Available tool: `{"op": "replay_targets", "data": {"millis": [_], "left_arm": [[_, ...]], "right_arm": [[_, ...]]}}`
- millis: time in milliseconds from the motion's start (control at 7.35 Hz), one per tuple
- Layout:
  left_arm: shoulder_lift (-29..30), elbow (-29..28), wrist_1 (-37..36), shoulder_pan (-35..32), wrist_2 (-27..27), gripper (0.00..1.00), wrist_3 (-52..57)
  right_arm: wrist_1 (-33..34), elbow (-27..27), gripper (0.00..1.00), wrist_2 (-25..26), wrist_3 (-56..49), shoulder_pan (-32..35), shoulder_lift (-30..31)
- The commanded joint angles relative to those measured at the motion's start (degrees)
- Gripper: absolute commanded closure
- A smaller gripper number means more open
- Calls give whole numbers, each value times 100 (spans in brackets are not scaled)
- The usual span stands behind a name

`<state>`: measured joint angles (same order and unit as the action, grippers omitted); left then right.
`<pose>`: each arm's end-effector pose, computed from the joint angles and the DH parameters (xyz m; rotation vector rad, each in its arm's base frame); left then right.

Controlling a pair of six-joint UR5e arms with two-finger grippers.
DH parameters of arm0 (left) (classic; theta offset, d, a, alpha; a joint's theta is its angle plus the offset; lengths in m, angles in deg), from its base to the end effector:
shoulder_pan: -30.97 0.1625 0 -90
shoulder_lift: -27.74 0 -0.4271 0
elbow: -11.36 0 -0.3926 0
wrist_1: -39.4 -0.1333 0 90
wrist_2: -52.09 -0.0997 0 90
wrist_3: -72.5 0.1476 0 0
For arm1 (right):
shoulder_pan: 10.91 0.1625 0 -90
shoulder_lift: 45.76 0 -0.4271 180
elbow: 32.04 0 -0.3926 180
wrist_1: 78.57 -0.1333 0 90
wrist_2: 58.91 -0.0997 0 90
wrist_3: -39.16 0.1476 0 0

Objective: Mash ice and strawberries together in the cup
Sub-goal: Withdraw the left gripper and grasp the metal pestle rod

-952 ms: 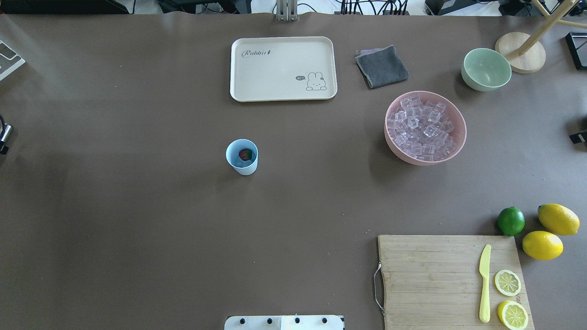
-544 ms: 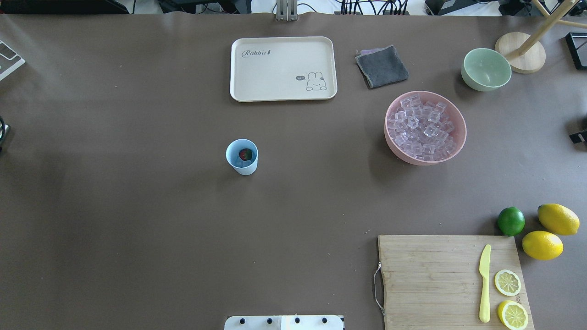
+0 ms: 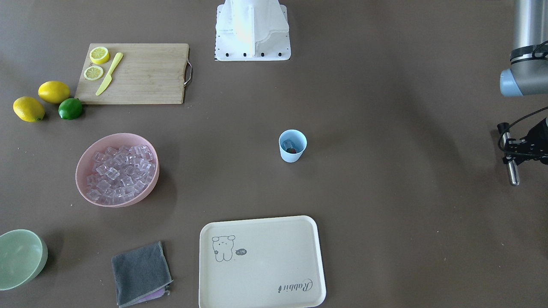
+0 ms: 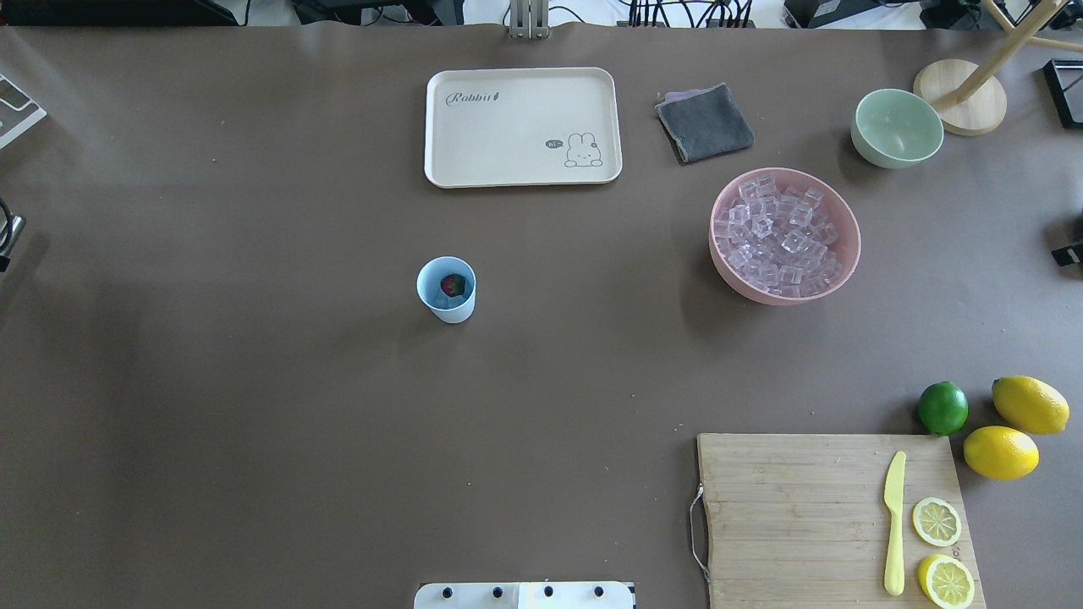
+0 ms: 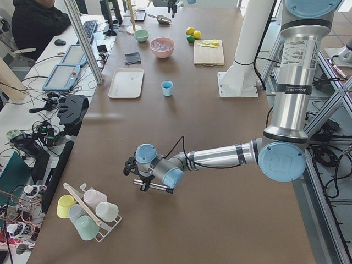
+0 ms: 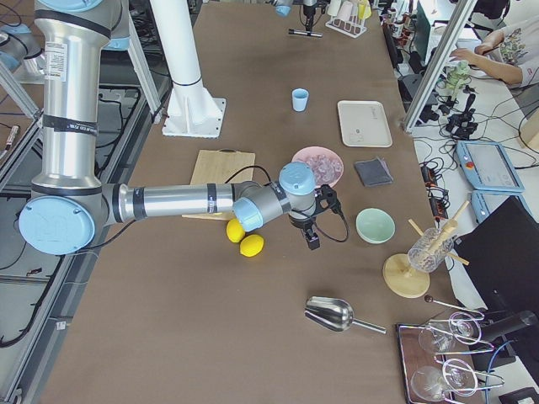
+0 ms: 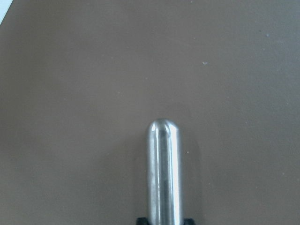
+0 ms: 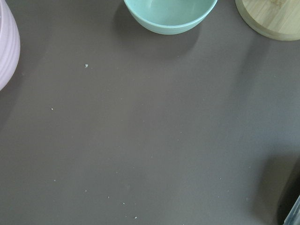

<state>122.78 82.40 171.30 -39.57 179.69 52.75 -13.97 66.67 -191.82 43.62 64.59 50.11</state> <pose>0.1463 -0.5438 0.7389 0.2275 0.7635 0.1554 -0.0903 -0.4801 0.6160 0.3436 -0.8039 -0.3485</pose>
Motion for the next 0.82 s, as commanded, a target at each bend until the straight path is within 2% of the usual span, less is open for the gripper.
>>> {"op": "replay_targets", "data": {"millis": [0,272,408,544,680], "left_arm": [[269,549,-120,-441,-7,100,-107],[821,1399,-76,-391,-51,100,-1831],[972,1787,-33,-190,-390,100,-2457],[1104,2243,-24,238,-1125,100,-2820],[1192,2578,3,756,-2211,100,-3337]], "right_arm": [[0,8,2,-16,2,0,-7],[0,51,2,-77,29,-9,-16],[-9,173,2,-278,203,0,-16],[35,140,2,-297,170,-9,-120],[44,113,2,-280,161,-113,-121]]}}
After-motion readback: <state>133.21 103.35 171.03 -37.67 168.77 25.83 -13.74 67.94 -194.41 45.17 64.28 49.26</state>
